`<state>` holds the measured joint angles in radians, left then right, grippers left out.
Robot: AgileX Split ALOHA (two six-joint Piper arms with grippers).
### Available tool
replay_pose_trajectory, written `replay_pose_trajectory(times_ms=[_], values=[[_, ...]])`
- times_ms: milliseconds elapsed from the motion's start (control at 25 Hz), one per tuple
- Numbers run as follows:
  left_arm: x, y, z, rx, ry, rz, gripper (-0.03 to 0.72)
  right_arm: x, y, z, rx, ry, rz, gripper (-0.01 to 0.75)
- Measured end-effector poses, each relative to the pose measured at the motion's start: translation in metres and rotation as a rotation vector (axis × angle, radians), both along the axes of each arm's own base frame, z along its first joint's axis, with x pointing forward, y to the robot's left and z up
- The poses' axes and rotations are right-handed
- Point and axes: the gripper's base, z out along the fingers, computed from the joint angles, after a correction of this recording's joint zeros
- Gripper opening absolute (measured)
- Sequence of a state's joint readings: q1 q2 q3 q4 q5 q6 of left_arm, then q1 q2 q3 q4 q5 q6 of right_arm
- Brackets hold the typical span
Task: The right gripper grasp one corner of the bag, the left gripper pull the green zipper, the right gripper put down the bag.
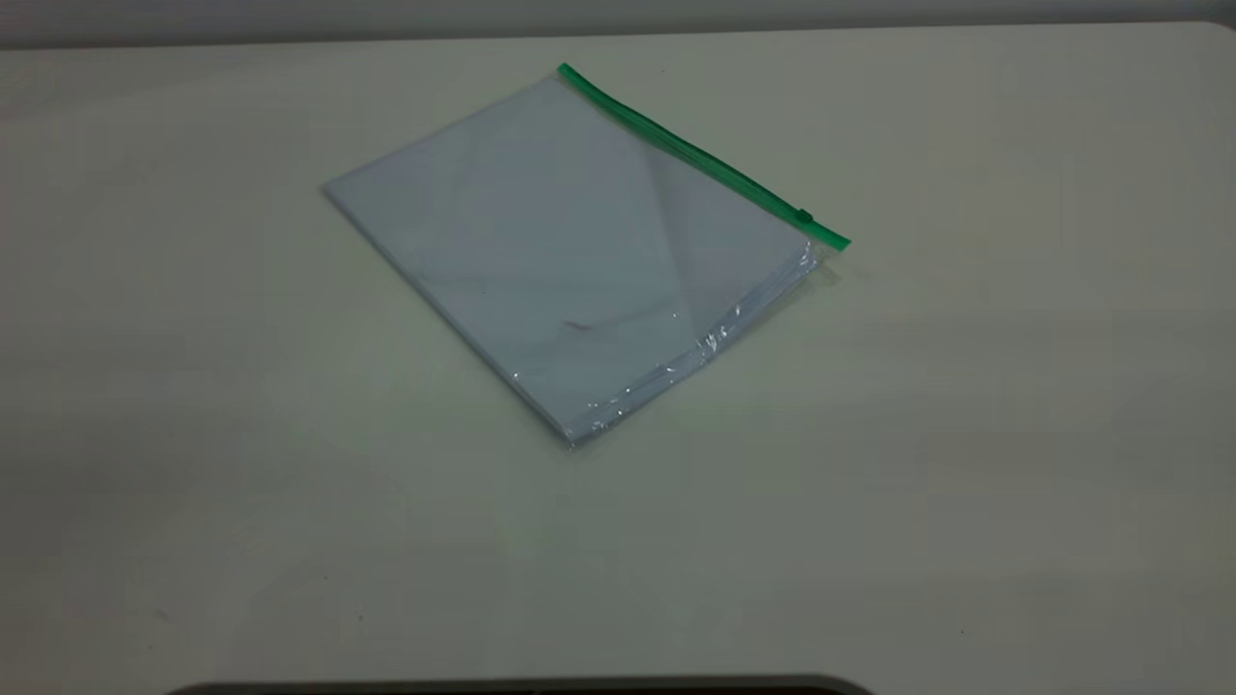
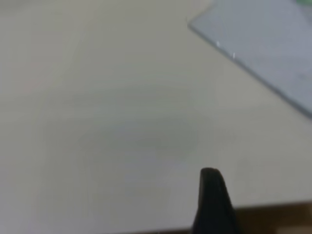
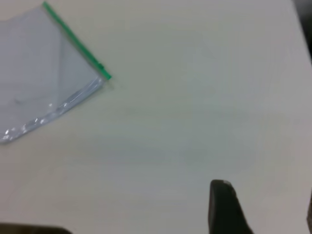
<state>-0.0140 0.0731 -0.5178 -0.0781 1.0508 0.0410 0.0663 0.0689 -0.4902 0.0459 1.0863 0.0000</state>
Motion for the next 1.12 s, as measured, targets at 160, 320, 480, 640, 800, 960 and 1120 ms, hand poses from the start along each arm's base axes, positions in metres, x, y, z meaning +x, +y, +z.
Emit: replay_pose_trajectory(times_ms=[160,320,480,640,800,960,1120], values=[[0.046,0.000,0.020,0.008,0.012,0.001,0.552,0.040,0.008,0.007,0.022,0.069,0.057,0.434],[0.099,0.000,0.029,0.036,0.109,-0.017,0.552,0.088,0.017,0.000,0.025,0.158,0.124,0.458],[0.149,-0.002,0.029,0.046,0.218,-0.032,0.552,0.137,0.026,-0.017,0.067,0.214,0.174,0.530],[0.192,-0.005,0.022,0.028,0.309,-0.067,0.552,0.184,0.033,-0.051,0.149,0.307,0.164,0.554],[0.224,-0.014,0.012,-0.014,0.364,-0.154,0.552,0.228,0.037,-0.087,0.166,0.371,0.156,0.557],[0.245,-0.025,-0.003,-0.094,0.397,-0.252,0.552,0.270,0.043,-0.127,0.182,0.444,0.191,0.557],[0.260,-0.034,-0.018,-0.162,0.414,-0.333,0.552,0.309,0.053,-0.167,0.236,0.489,0.261,0.557]])
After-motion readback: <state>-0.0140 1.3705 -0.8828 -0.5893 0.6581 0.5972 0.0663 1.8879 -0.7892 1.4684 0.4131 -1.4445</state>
